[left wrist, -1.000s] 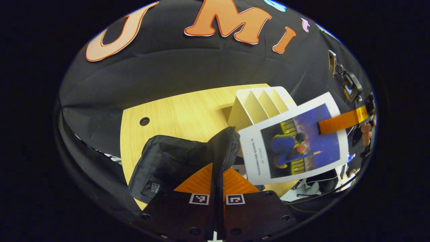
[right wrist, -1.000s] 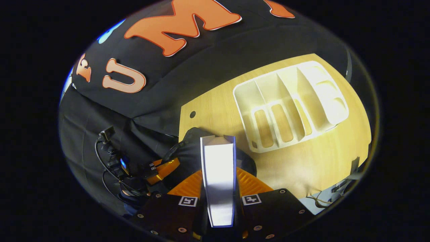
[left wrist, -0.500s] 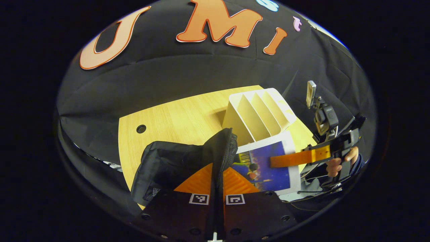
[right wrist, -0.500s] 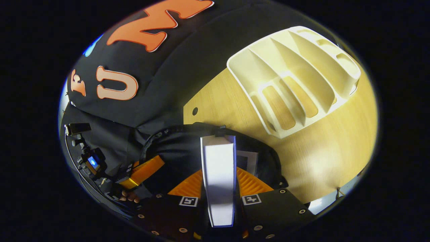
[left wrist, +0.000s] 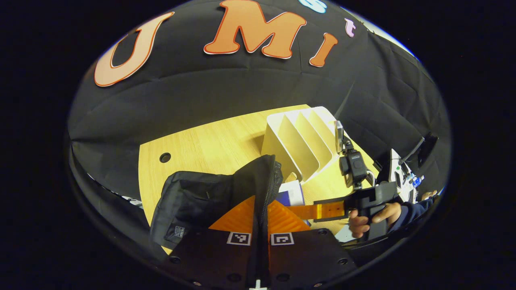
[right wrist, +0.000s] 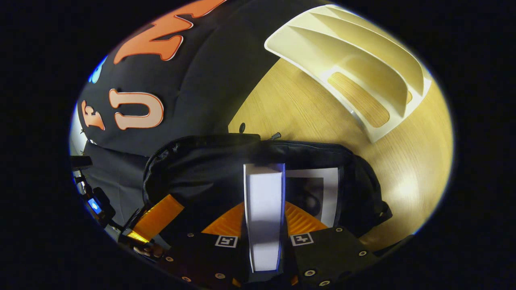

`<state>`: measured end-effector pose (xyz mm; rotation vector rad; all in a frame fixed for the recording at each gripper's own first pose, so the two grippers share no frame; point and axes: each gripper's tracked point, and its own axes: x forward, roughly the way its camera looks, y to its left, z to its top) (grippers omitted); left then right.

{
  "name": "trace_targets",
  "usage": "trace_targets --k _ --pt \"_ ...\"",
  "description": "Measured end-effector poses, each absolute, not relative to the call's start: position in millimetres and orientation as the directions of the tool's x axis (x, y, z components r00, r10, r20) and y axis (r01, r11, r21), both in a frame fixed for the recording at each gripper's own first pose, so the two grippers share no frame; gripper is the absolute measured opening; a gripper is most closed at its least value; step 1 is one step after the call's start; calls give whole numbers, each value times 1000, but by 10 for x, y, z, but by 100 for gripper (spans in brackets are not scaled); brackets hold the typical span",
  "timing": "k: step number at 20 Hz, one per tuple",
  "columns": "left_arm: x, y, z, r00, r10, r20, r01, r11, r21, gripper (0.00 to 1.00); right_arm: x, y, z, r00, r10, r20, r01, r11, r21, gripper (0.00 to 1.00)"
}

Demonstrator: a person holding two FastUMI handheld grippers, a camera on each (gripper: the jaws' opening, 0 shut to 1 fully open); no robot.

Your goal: Open the schoolbag, grab two books from the bookshelf and put them into the schoolbag.

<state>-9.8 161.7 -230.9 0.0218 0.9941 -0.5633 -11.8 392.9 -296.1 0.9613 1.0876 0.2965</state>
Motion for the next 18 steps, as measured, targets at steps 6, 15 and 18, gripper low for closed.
trace_targets --k 6,15,18 --pt "-97 1580 -2317 422 -433 -797 476 854 -212 4 -142 4146 -3132 451 635 -628 201 613 764 37" --pt "-207 1580 -2485 418 -468 -778 538 818 -203 6 -240 3475 -3164 495 383 -780 195 826 529 96" --pt "-276 1431 -2452 407 -517 -753 588 779 -217 23 -220 3132 -2941 568 279 -774 214 858 467 98"
